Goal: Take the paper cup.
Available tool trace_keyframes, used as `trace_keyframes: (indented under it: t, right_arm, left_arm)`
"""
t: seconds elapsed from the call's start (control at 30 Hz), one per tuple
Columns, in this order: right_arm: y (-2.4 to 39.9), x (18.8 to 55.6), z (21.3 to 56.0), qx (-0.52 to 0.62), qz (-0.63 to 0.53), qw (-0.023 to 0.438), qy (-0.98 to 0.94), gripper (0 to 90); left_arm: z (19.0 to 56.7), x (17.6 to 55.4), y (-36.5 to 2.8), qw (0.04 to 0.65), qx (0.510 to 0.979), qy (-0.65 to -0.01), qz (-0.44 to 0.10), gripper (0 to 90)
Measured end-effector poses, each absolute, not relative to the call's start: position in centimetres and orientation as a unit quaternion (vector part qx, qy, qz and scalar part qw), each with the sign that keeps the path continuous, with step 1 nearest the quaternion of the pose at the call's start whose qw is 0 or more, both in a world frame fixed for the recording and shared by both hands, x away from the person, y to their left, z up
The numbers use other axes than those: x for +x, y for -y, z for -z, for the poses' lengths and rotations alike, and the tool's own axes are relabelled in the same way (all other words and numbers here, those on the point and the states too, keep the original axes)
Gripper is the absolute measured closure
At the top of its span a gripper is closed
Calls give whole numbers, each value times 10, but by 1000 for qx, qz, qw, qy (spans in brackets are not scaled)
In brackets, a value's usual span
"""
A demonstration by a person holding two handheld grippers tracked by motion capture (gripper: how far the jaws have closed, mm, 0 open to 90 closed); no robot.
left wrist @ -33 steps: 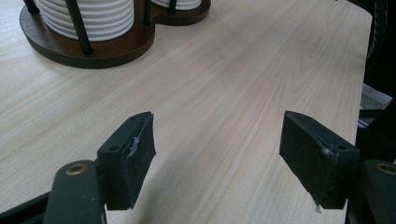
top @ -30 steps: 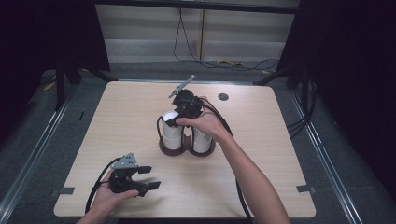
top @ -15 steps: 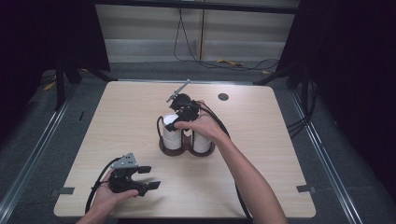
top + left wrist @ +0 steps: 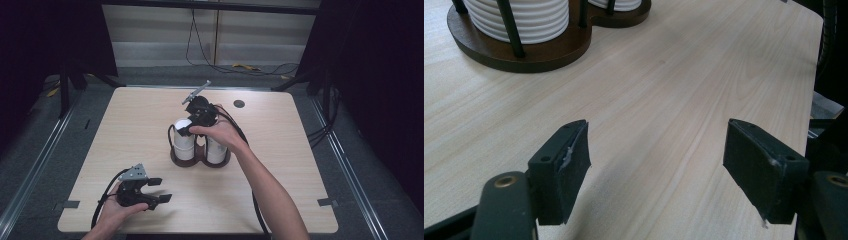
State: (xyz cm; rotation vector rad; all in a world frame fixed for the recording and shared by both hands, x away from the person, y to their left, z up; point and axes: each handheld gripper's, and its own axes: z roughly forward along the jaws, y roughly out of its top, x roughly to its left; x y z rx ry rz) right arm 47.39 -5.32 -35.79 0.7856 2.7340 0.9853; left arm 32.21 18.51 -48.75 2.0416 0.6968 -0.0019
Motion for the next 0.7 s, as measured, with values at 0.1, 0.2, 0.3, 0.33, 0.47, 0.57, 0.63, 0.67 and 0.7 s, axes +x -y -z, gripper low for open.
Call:
trace_keyframes:
  t: [0.1, 0.2, 0.3, 0.33, 0.47, 0.57, 0.63, 0.67, 0.7]
  right_arm:
    - [53, 473, 353, 262, -329, 66, -905, 375]
    - [53, 472, 347, 261, -331, 67, -904, 378]
    - [53, 472, 344, 261, -332, 69, -904, 378]
    - [54, 473, 343, 262, -335, 67, -903, 379]
    - [57, 472, 339, 266, -345, 68, -898, 380]
    - [61, 472, 337, 269, -351, 70, -894, 380]
    - [63, 472, 337, 272, -354, 71, -892, 380]
    - [64, 472, 337, 271, -357, 71, -891, 380]
    - [65, 472, 337, 270, -360, 71, -890, 381]
  left_arm:
    - [487, 322, -185, 473, 833, -285, 1, 265]
    - [487, 322, -185, 473, 834, -284, 0, 265]
    - [488, 323, -185, 472, 835, -284, 0, 265]
    - [488, 323, -185, 473, 834, -284, 1, 265]
    - [488, 323, -185, 474, 833, -286, 4, 265]
    - [488, 323, -186, 473, 834, -285, 1, 265]
    - [487, 323, -186, 473, 833, -286, 0, 265]
    - [487, 323, -187, 473, 833, -286, 1, 265]
    - [487, 323, -186, 473, 833, -286, 1, 265]
